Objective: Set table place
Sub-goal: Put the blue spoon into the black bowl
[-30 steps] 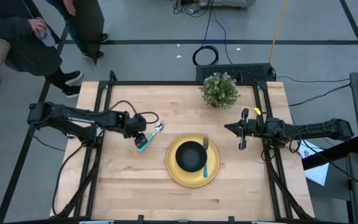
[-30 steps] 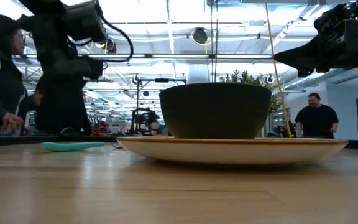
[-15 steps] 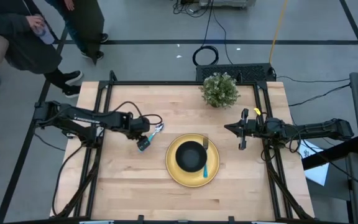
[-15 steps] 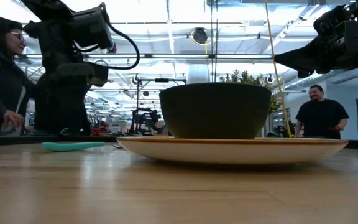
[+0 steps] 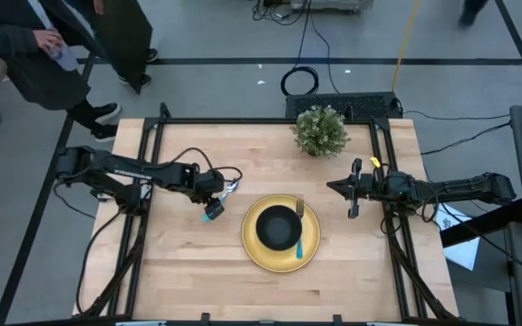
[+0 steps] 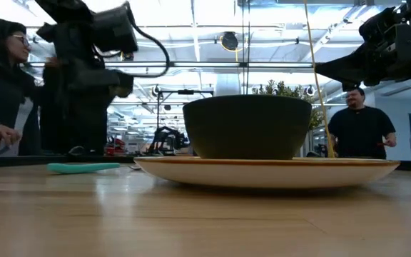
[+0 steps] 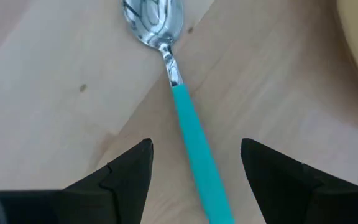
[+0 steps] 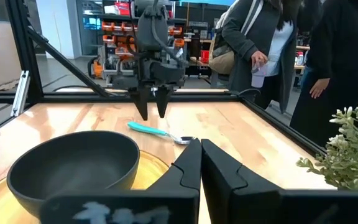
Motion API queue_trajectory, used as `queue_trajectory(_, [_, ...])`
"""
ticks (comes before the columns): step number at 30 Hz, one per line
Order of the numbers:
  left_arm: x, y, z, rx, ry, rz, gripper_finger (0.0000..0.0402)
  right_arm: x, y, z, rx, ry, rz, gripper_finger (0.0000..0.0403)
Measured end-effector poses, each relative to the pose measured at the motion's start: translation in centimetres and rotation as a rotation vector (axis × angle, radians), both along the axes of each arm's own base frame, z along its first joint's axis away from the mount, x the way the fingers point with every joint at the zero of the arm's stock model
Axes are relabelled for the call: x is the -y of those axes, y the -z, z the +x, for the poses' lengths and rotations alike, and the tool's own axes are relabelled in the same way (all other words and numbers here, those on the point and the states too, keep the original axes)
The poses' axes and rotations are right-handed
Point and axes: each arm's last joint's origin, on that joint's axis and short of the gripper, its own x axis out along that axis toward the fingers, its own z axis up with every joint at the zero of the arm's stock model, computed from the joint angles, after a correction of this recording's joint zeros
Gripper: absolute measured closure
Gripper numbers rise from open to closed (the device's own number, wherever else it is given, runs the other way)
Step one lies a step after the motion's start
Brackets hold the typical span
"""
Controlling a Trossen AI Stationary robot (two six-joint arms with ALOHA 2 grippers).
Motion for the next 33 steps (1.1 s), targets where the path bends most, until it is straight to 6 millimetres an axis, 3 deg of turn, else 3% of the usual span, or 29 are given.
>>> queue_trajectory(6, [0.2,1.2,0.2,-0.069,-0.001,-0.008,0.0151,0.0,0.0,0.0,-0.004,0.0,0.0,0.0403])
queue_trajectory(29, [1.3,1.1,0.5,-0.041,-0.004,0.018,0.0151,0.0,0.1,0.0,-0.006,0.0,0.001,0.0403])
queue_trajectory(33, [1.5,1.9,0.6,-0.074,0.004,0.019,0.0151,0.0,0.0,0.0,-0.004,0.0,0.008,0.0403])
